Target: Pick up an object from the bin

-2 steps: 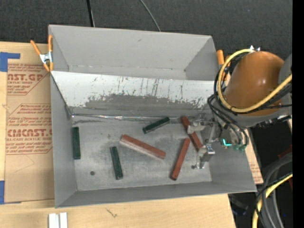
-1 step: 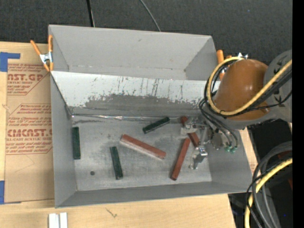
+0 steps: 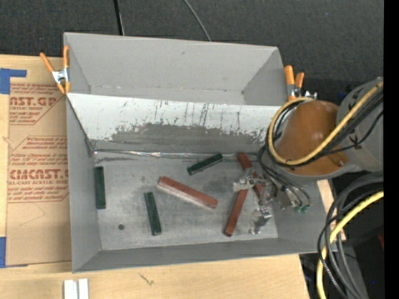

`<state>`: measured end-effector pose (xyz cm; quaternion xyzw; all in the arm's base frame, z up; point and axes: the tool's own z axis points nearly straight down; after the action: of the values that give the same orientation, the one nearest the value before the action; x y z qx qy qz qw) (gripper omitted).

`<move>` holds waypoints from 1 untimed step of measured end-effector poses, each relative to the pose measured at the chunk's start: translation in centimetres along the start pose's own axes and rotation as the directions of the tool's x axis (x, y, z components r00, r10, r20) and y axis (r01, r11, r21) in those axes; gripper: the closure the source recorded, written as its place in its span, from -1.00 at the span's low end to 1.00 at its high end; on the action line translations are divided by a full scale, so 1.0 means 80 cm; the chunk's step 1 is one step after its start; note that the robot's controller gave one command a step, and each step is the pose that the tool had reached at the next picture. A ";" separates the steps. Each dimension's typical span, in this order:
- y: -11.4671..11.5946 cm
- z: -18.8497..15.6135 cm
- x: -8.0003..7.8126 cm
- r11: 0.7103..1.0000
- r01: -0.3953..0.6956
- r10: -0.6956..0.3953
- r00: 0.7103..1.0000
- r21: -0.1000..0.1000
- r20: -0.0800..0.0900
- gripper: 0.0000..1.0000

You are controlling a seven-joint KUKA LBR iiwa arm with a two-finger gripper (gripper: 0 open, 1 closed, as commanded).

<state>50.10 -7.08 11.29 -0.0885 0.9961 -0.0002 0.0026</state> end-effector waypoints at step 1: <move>0.032 0.046 -0.038 0.962 0.274 -0.274 0.961 0.006 0.014 1.00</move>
Offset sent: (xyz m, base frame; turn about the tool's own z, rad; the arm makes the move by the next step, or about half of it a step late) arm 0.0000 0.0000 0.0000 0.0000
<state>52.62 -4.01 7.61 -0.2257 0.9741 -0.0017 0.0102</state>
